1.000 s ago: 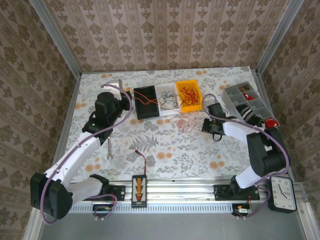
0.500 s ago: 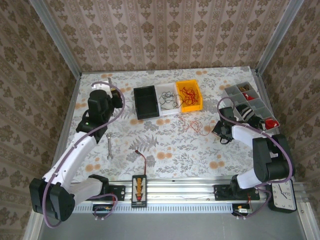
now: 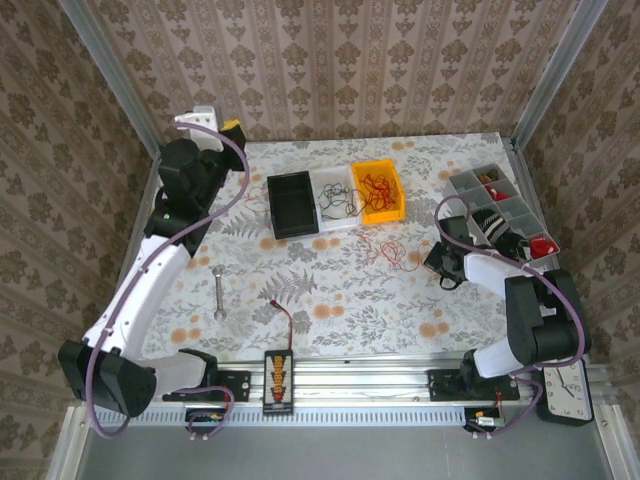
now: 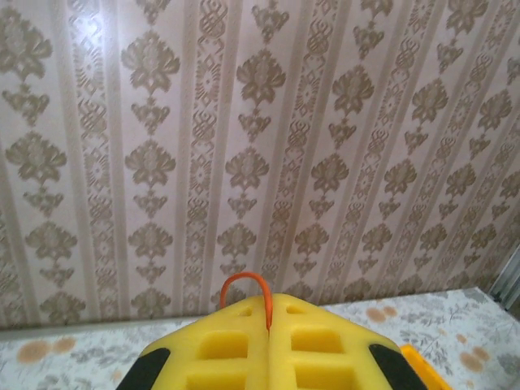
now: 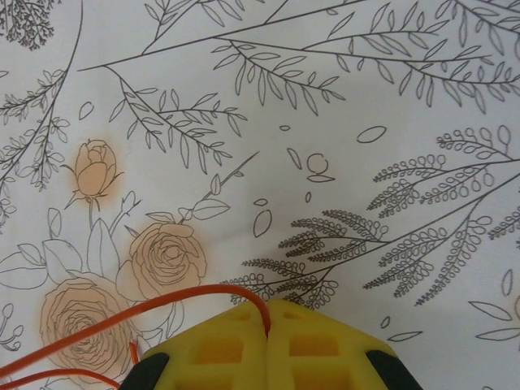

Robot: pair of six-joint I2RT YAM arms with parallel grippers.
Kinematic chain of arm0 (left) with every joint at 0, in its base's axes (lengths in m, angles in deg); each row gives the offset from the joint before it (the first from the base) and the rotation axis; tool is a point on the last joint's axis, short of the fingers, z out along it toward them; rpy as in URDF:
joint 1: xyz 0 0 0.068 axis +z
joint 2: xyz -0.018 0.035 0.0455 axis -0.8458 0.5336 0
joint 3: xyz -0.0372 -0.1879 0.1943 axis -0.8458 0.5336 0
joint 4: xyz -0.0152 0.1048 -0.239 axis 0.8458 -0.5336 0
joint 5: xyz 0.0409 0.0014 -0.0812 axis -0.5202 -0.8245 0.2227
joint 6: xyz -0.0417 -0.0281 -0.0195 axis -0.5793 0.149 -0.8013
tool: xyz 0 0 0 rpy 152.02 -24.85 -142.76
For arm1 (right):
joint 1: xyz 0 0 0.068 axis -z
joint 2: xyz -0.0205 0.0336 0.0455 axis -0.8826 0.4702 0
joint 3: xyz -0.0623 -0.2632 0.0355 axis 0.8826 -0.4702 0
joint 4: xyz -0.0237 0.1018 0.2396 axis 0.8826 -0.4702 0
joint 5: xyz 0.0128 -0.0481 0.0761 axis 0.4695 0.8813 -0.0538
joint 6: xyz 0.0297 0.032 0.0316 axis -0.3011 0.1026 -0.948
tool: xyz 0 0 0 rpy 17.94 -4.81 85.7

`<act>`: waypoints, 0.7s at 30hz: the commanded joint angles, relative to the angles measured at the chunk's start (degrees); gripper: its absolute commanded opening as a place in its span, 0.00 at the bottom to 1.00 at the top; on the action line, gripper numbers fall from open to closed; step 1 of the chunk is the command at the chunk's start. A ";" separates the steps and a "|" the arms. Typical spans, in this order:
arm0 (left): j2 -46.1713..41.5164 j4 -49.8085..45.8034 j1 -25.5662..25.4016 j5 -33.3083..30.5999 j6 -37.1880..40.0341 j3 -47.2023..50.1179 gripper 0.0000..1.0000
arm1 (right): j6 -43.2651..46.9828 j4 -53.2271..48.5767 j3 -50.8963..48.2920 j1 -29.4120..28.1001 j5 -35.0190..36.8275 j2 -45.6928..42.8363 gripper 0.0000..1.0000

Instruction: Untangle the cables

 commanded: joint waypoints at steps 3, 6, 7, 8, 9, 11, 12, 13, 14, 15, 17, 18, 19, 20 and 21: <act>5.10 6.16 -0.92 3.52 0.99 -4.05 0.00 | 1.13 0.71 -1.00 0.14 -1.44 -1.52 0.01; 7.30 6.97 -1.13 4.29 2.01 -6.00 0.00 | 1.60 1.05 -1.09 0.14 -1.96 -1.61 0.01; 7.68 7.27 -1.16 4.19 2.83 -6.80 0.00 | 1.64 1.05 -1.14 0.14 -2.02 -1.60 0.01; 8.00 7.46 -1.15 4.10 4.01 -7.70 0.00 | 1.76 1.29 -1.18 0.14 -2.25 -1.61 0.02; 8.33 7.58 -1.26 3.78 5.31 -8.70 0.00 | 1.94 1.41 -1.18 0.11 -2.47 -1.61 0.02; 8.97 7.39 -1.26 2.62 8.04 -11.09 0.00 | 2.20 1.51 -1.17 0.14 -2.84 -1.39 0.01; 9.36 7.29 -1.26 1.92 9.20 -12.12 0.00 | 2.29 1.62 -1.09 0.14 -2.99 -1.26 0.01; 9.68 7.30 -1.34 1.58 10.25 -12.95 0.00 | 2.38 1.60 -1.01 0.16 -3.07 -1.19 0.01; 9.98 7.63 -1.41 1.19 11.39 -13.70 0.00 | 2.39 1.63 -0.96 0.14 -3.24 -1.09 0.01; 10.09 8.14 -1.50 0.78 12.50 -14.31 0.00 | 2.37 1.56 -0.89 0.14 -3.33 -1.08 0.01; 10.14 9.64 -1.78 -0.47 14.23 -15.21 0.00 | 2.39 1.60 -0.98 0.13 -3.25 -1.14 0.01; 10.12 10.47 -1.79 -1.04 14.81 -15.59 0.00 | 2.40 1.75 -0.99 0.14 -3.34 -1.16 0.02; 10.14 11.13 -1.81 -1.53 15.04 -16.08 0.00 | 2.47 1.77 -1.09 0.14 -3.39 -1.17 0.02; 10.18 11.71 -1.79 -1.75 15.27 -16.58 0.00 | 2.45 1.76 -1.05 0.14 -3.38 -1.17 0.02; 10.26 12.01 -1.79 -1.49 15.65 -16.99 0.00 | 2.48 1.84 -1.09 0.14 -3.50 -1.17 0.02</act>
